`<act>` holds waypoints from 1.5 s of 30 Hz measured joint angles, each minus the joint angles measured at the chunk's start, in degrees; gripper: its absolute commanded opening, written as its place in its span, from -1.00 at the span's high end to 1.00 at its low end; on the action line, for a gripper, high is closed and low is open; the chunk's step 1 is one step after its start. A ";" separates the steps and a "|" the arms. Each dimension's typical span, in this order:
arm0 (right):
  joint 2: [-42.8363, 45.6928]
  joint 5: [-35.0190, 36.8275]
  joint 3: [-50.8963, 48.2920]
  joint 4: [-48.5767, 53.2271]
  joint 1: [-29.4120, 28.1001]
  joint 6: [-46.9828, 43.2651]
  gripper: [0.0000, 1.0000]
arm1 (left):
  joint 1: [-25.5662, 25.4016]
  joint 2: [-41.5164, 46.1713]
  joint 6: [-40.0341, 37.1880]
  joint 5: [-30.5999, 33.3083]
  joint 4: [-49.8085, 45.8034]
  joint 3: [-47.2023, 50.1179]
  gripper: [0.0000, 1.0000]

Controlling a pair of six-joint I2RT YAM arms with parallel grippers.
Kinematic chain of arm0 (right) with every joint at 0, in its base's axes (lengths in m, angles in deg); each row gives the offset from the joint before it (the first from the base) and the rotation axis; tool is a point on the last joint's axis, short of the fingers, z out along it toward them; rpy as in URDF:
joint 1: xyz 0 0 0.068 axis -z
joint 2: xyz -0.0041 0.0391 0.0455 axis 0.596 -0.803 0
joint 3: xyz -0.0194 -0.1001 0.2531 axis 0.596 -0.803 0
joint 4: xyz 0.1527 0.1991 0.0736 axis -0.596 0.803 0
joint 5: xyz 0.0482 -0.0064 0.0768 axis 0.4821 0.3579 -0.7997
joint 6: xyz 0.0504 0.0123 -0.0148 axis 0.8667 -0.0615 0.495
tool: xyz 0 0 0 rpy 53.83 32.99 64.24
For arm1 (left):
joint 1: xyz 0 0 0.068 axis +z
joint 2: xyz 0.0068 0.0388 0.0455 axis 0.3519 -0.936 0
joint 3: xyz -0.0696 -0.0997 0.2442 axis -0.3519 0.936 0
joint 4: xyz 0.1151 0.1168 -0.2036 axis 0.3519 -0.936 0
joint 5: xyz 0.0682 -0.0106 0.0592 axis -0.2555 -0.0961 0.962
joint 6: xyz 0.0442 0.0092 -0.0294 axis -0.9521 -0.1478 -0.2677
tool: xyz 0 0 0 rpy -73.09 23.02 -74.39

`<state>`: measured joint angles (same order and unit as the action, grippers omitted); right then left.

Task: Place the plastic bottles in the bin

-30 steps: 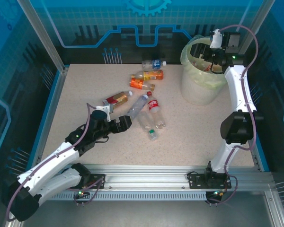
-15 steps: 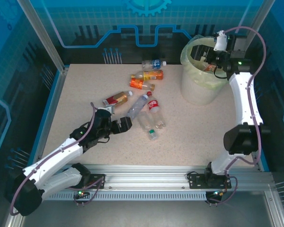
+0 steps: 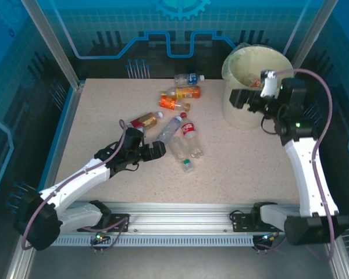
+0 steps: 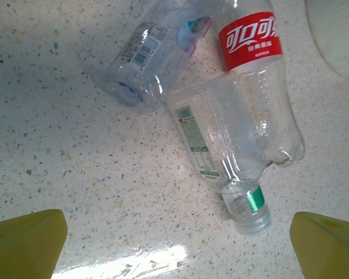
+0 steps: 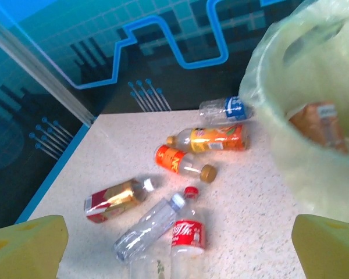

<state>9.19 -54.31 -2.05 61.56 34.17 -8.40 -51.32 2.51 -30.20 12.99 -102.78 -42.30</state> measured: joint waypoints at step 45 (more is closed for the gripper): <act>21.75 12.31 -29.64 -7.72 -9.20 5.75 -1.00 | 0.24 -44.63 -39.34 12.04 -13.49 -35.91 -0.74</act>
<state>30.94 -42.00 -31.69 53.85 24.97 -2.66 -51.08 -42.13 -69.54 25.03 -116.26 -78.21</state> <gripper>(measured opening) 0.998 0.872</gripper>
